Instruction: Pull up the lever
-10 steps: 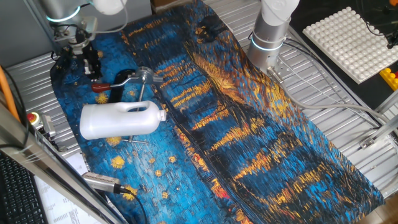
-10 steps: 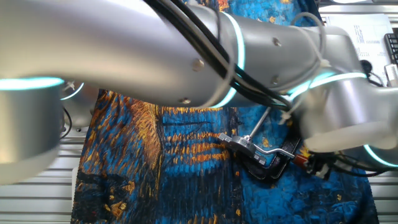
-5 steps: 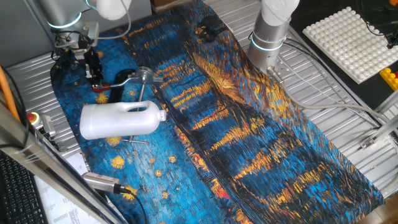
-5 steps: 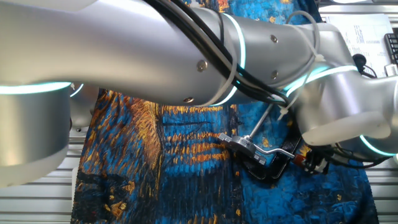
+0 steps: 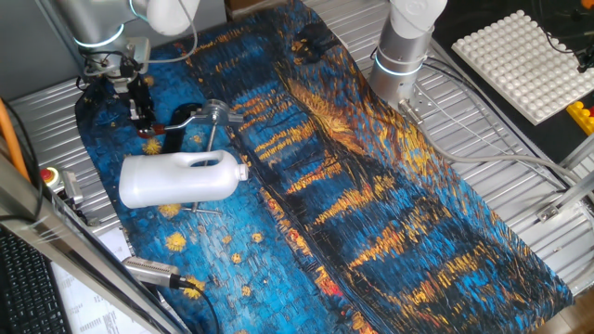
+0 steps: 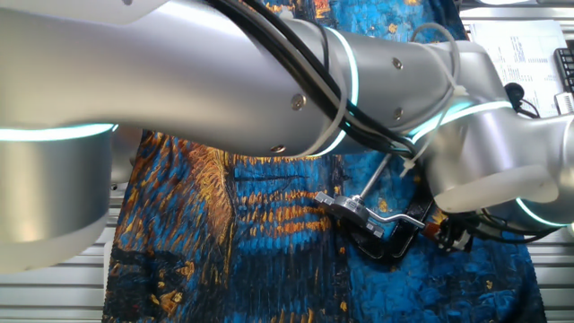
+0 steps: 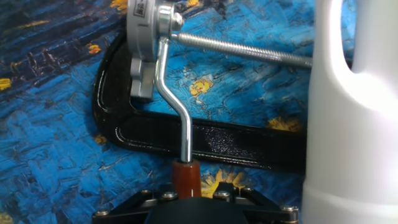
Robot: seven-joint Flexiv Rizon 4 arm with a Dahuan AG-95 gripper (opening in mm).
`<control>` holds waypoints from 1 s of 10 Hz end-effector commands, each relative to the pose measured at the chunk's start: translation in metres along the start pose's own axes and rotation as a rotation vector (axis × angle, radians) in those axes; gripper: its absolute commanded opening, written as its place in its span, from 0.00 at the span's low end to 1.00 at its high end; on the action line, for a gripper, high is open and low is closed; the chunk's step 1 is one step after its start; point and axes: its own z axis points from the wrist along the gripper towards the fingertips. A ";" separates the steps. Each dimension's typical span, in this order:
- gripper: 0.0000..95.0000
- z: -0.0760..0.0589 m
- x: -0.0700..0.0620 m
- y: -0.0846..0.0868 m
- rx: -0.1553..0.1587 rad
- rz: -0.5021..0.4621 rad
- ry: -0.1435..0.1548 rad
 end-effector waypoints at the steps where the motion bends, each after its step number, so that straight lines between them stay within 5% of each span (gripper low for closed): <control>1: 0.40 0.005 -0.001 0.001 0.004 -0.008 0.002; 10: 0.40 0.018 -0.001 0.008 0.007 -0.021 0.007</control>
